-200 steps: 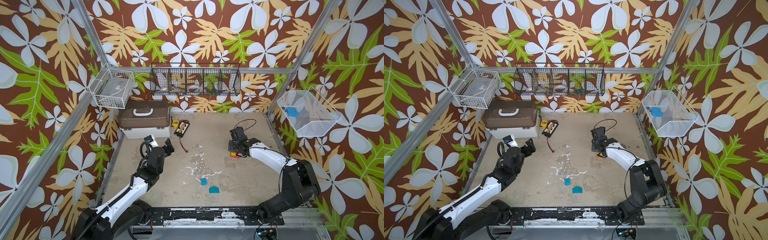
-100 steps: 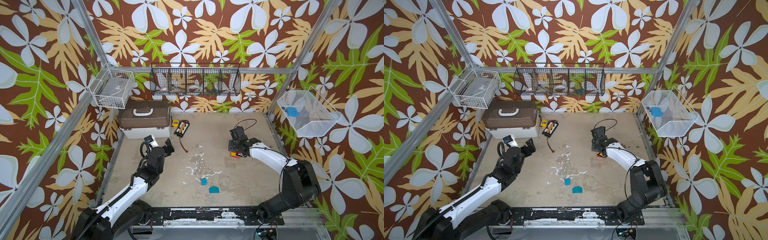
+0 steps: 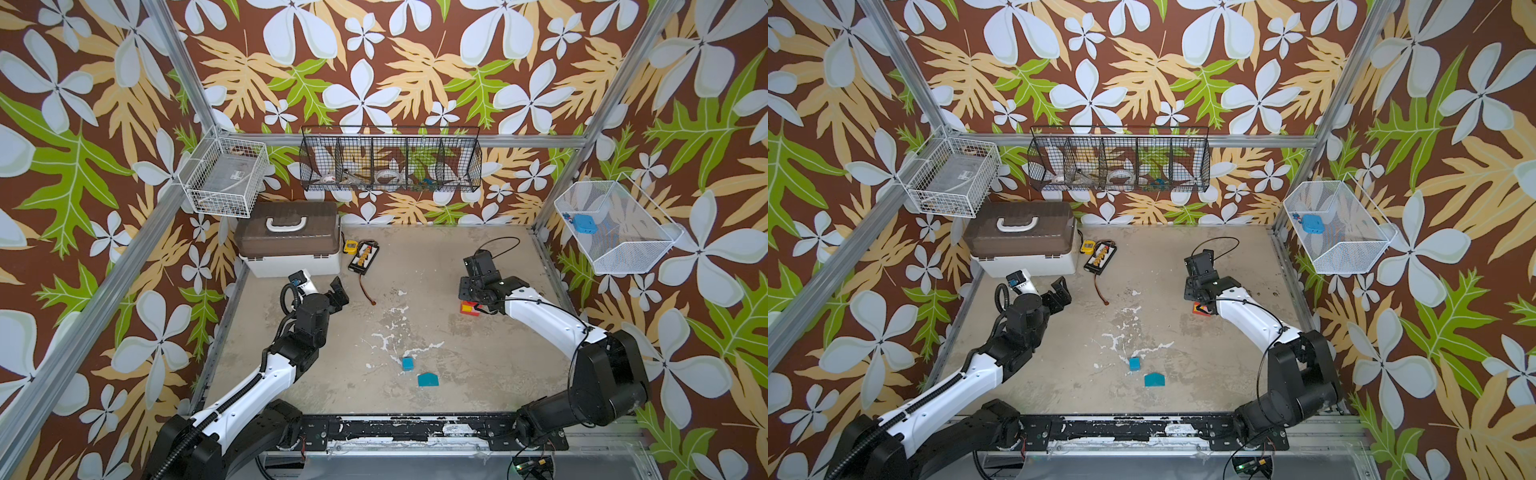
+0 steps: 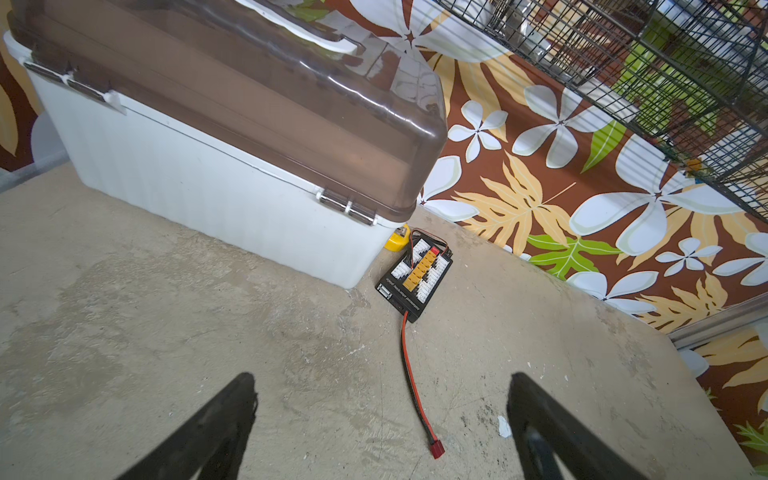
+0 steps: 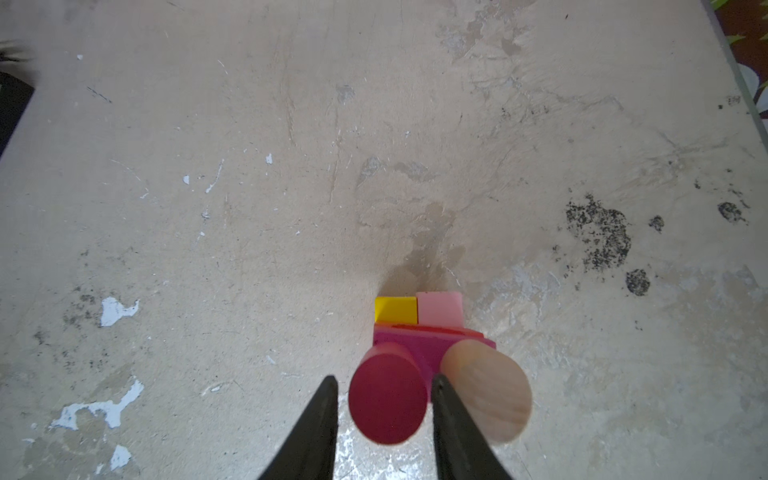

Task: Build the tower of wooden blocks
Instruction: 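Open the right gripper and move it to the teal blocks, then lower and close the right gripper on the farther teal block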

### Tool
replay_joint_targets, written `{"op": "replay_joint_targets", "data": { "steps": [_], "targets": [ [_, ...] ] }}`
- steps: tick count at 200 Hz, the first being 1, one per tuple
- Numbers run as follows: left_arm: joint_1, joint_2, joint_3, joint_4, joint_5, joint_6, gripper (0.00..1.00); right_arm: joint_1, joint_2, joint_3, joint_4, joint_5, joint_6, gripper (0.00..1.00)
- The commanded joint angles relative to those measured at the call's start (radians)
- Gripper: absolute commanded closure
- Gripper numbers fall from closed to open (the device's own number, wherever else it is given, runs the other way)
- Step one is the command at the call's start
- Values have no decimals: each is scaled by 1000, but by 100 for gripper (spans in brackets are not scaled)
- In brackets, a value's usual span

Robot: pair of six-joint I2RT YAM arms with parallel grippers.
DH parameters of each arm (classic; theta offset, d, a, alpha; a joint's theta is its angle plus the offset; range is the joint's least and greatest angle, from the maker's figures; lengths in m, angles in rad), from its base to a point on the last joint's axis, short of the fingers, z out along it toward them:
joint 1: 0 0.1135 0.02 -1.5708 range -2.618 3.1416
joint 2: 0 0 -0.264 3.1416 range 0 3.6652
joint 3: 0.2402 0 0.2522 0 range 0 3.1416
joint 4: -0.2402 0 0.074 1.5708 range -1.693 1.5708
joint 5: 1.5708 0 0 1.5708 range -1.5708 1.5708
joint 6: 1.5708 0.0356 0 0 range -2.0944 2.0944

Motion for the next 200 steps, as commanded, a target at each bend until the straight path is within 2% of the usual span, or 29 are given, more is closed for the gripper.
{"op": "replay_joint_targets", "data": {
  "steps": [1, 25, 43, 64, 93, 124, 162, 200],
  "targets": [
    [1, 4, 9, 13, -3, 1, 5, 0, -45, -7, -9, -36, 4, 58],
    [2, 3, 9, 13, -3, 2, 5, 18, -130, -27, -3, -69, 11, 52],
    [2, 3, 9, 13, -5, 2, 5, 73, -201, -54, 16, -63, 19, 45],
    [1, 2, 9, 13, -5, 1, 5, 177, -265, -98, 43, -41, 45, 40],
    [2, -2, 8, 7, -11, 4, 5, 381, -323, -196, 108, 30, 107, 36],
    [2, -11, 7, 5, -14, 4, 4, 574, -317, -269, 145, 70, 170, 34],
    [2, -13, 7, 2, -16, 4, 4, 787, -270, -310, 144, 185, 273, 32],
    [2, -15, 4, 3, -24, 4, 4, 903, -159, -306, 151, 234, 349, 31]
  ]
}}
